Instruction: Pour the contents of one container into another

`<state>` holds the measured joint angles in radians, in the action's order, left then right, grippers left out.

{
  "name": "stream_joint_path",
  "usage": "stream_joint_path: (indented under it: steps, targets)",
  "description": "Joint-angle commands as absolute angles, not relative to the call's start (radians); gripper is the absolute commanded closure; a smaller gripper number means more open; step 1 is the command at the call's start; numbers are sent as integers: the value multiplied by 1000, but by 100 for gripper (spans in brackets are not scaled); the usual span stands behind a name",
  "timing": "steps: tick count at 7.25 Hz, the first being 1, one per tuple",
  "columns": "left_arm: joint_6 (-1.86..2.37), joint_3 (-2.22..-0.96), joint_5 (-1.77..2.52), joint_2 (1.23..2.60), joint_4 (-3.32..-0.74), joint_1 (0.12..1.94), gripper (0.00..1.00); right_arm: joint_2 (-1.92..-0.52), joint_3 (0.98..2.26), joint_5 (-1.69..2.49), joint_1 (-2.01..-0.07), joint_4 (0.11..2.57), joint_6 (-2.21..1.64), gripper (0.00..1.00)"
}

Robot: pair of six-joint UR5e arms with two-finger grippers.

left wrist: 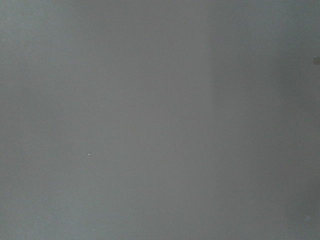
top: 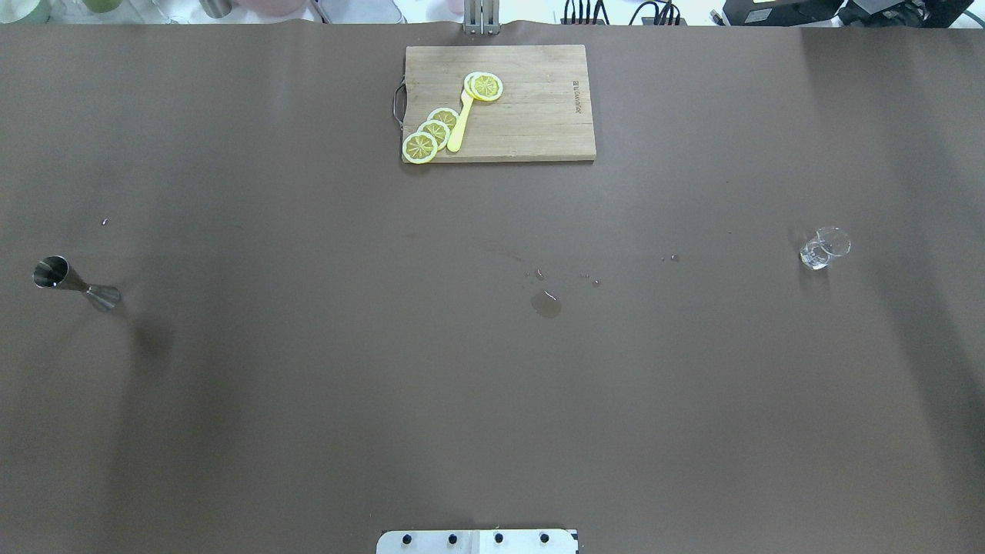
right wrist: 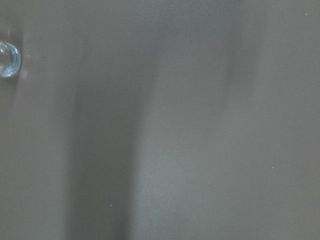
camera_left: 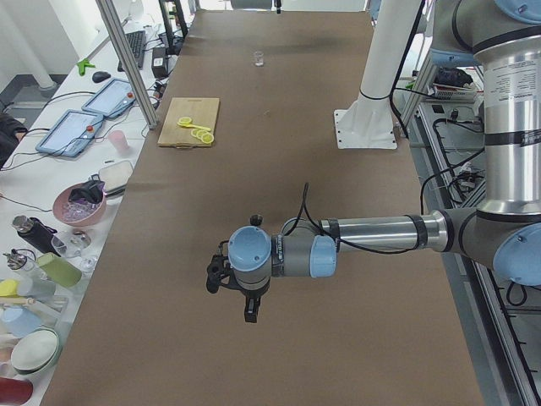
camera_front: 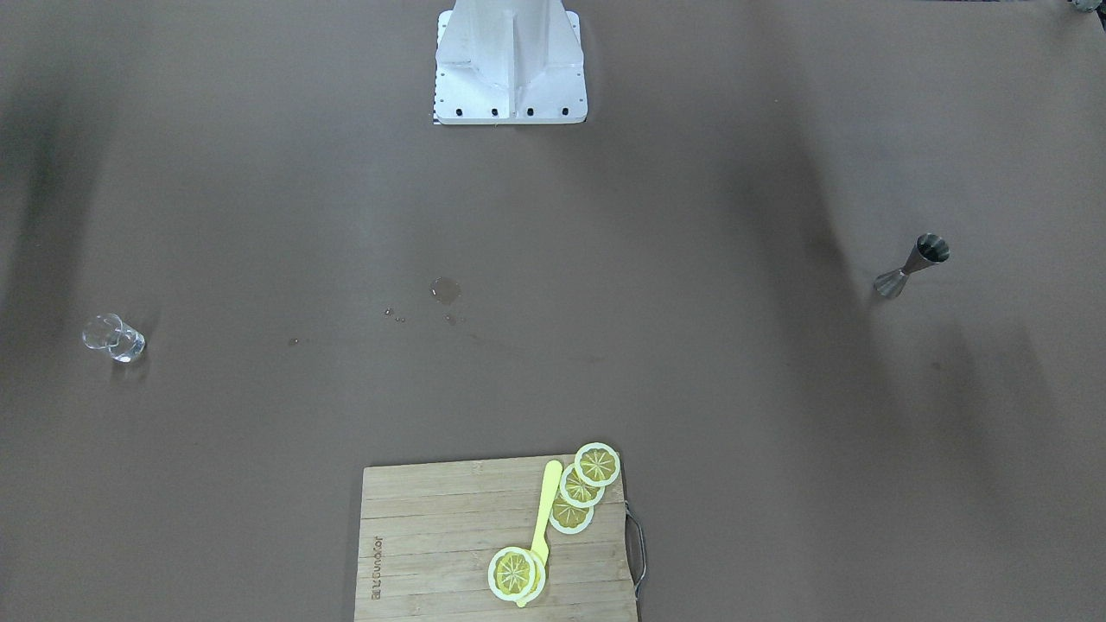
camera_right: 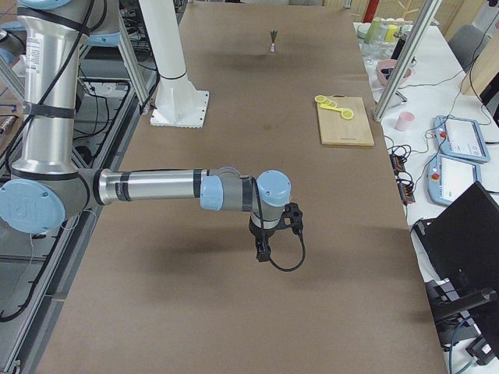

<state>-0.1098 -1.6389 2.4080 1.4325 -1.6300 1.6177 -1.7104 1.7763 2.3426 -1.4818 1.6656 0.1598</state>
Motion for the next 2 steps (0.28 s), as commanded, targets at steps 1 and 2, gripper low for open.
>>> stream_joint_path:
  steps: [1, 2]
  targets:
    - [-109, -1640, 2402, 1434, -1628, 1617, 1, -1710, 1776, 2344, -1482, 1664, 161, 0]
    - [-107, -1640, 2402, 1436, -1628, 1617, 1, -1710, 1776, 2344, -1482, 1666, 163, 0]
